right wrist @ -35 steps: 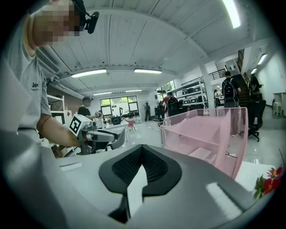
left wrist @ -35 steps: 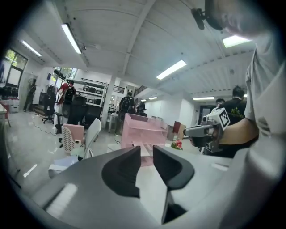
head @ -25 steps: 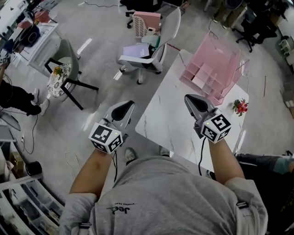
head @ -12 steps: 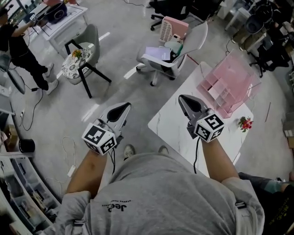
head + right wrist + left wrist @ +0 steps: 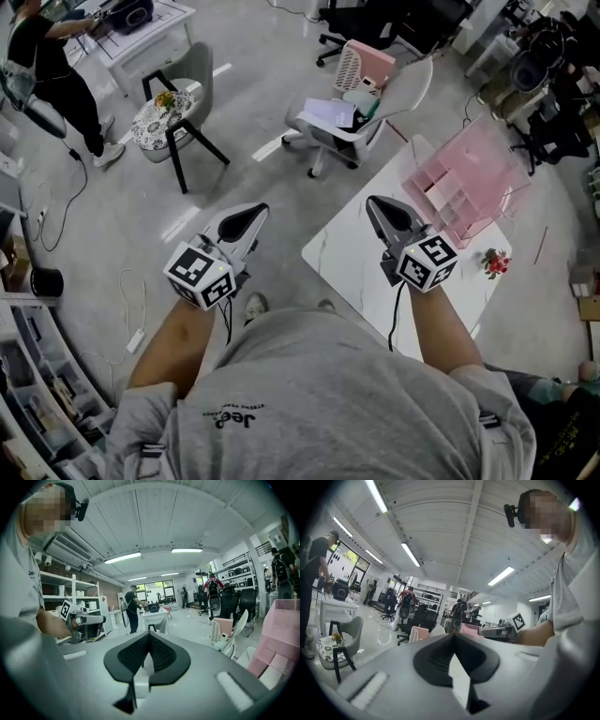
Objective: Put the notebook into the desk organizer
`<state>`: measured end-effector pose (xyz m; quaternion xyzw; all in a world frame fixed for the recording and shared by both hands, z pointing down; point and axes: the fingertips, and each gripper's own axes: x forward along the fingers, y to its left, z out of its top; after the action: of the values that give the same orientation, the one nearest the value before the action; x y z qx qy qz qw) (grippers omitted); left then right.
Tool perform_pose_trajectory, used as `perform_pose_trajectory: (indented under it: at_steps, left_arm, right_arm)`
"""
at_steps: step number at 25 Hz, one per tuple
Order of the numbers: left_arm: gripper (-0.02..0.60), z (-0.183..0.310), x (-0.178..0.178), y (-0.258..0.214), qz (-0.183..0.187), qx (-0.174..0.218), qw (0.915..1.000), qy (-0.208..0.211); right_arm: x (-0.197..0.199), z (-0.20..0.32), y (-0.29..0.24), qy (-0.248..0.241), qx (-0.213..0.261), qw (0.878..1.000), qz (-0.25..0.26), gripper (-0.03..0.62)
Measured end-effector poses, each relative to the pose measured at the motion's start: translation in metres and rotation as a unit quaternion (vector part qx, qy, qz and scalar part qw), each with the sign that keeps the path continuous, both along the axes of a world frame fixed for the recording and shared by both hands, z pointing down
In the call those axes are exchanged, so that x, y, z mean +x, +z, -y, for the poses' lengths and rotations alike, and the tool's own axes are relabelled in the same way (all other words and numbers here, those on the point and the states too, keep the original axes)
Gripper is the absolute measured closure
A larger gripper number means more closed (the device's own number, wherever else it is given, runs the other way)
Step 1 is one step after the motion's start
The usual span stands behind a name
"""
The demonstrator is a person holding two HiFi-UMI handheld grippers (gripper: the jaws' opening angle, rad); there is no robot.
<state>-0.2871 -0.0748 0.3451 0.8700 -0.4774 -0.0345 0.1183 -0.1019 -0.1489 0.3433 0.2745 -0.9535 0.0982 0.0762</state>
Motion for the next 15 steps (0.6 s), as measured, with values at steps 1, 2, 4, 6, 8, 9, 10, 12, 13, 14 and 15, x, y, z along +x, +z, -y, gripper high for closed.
perform_pose_trajectory:
  at_steps: [1,2,4,6,8,9,10,12,13,14,15]
  left_arm:
    - [0.523,0.000,0.001,-0.001,0.000,0.001,1.0000,0.001]
    - [0.523,0.001,0.002,-0.002,0.000,0.001,1.0000,0.002]
    - [0.523,0.001,0.005,-0.003,0.001,0.003,1.0000,0.005]
    - [0.523,0.001,0.008,-0.005,0.002,0.004,1.0000,0.008]
    - [0.523,0.000,0.009,-0.006,0.003,0.004,0.9999,0.009]
    - [0.523,0.000,0.009,-0.006,0.003,0.003,0.9999,0.009]
    - [0.523,0.000,0.010,-0.005,0.002,0.003,0.9999,0.009]
    - [0.523,0.000,0.011,-0.004,0.002,0.001,1.0000,0.010]
    - [0.523,0.000,0.011,-0.003,0.002,0.001,0.9999,0.010]
    - [0.523,0.000,0.012,-0.003,0.002,0.001,0.9999,0.010]
    - [0.523,0.000,0.013,-0.002,0.002,0.001,0.9999,0.011]
  right_arm:
    - [0.001,-0.001,0.000,0.000,0.000,1.000,0.000,0.592]
    - [0.002,-0.002,-0.001,0.001,-0.001,1.000,0.000,0.592]
    - [0.006,-0.003,-0.001,0.004,0.000,1.000,0.000,0.592]
    - [0.010,-0.003,-0.001,0.007,0.002,1.000,-0.002,0.592]
    - [0.013,-0.003,-0.002,0.010,0.004,1.000,-0.006,0.592]
    - [0.013,-0.003,-0.003,0.012,0.004,1.000,-0.008,0.592]
    - [0.014,-0.003,-0.003,0.013,0.004,1.000,-0.009,0.592]
    - [0.016,-0.004,-0.002,0.015,0.004,1.000,-0.010,0.592]
    - [0.017,-0.004,-0.002,0.015,0.004,1.000,-0.010,0.592]
    - [0.017,-0.005,-0.002,0.015,0.005,1.000,-0.010,0.592]
    - [0.018,-0.005,-0.002,0.015,0.005,1.000,-0.010,0.592]
